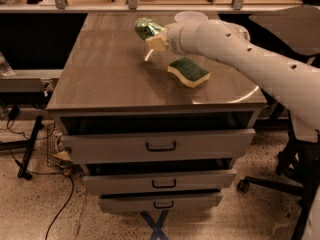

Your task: Move green can near white bowl

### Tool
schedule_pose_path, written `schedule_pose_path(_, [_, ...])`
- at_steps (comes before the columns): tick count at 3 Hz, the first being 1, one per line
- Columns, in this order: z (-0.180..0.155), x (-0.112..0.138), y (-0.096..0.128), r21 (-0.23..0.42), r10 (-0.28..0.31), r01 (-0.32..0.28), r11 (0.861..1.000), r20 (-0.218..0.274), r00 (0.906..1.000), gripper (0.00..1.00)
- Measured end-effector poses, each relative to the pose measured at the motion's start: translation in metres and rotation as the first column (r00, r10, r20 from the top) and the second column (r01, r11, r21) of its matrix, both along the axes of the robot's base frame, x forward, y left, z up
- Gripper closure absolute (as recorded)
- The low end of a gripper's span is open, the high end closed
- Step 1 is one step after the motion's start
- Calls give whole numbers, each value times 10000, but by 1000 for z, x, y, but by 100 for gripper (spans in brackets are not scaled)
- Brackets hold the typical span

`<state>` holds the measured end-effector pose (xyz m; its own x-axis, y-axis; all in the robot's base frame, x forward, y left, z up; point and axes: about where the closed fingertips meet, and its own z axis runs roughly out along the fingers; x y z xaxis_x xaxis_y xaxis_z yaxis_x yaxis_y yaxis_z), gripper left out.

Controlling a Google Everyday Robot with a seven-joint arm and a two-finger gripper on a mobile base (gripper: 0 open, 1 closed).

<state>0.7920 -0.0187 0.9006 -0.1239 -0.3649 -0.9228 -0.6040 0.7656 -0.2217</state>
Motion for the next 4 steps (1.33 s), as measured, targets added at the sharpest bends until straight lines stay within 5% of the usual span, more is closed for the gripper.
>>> schedule_pose_path(2, [-10, 9, -54, -266, -790, 783, 9966, -262, 9965, 100])
schedule_pose_path(4, [-19, 35, -88, -689, -1032, 998, 9926, -467, 9936, 51])
